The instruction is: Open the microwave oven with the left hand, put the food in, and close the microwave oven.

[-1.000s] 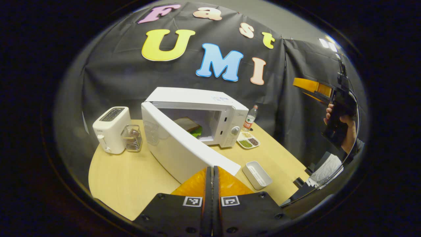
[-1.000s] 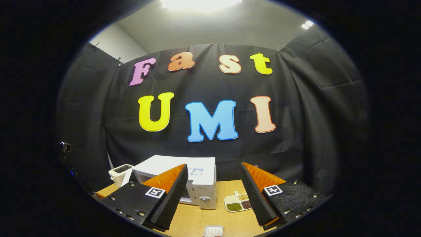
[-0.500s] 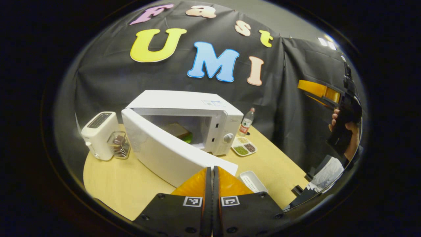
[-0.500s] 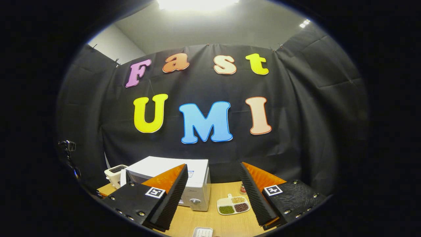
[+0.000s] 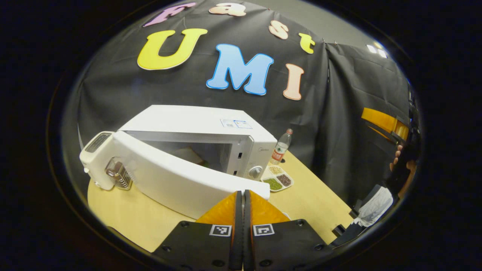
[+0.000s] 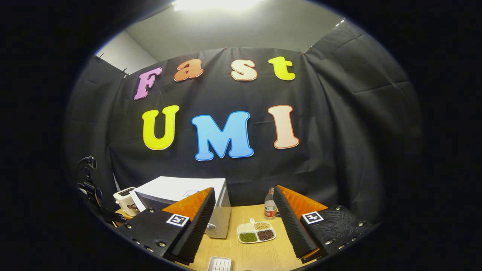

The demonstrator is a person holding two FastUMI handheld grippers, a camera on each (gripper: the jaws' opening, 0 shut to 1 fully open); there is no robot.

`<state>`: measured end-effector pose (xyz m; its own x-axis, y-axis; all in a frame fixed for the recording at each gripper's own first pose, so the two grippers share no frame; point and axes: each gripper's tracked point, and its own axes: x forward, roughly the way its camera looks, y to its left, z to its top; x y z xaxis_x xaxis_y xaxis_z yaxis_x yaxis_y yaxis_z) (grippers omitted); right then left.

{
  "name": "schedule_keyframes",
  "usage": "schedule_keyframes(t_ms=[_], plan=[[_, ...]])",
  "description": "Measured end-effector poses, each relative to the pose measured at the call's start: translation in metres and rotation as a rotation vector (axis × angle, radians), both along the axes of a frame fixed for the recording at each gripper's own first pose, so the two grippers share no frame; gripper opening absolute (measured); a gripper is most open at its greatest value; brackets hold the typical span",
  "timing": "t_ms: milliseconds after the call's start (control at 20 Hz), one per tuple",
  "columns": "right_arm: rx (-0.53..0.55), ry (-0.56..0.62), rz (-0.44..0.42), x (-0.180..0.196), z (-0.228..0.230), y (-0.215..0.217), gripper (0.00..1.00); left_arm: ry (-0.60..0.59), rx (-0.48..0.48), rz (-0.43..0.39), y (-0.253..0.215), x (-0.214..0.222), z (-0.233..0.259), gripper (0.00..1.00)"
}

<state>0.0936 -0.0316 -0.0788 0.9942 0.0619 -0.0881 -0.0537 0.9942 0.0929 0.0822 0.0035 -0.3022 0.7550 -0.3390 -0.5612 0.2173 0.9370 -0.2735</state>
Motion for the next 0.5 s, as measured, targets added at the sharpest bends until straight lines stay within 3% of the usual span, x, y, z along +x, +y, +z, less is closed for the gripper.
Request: schedule_keyframes(t_ms=[500], plan=[[0.010, 0.033, -0.061, -0.002, -0.019, -0.055, 0.93, 0.013, -0.014, 0.050, -0.034, 0.055, -0.014, 0.07]])
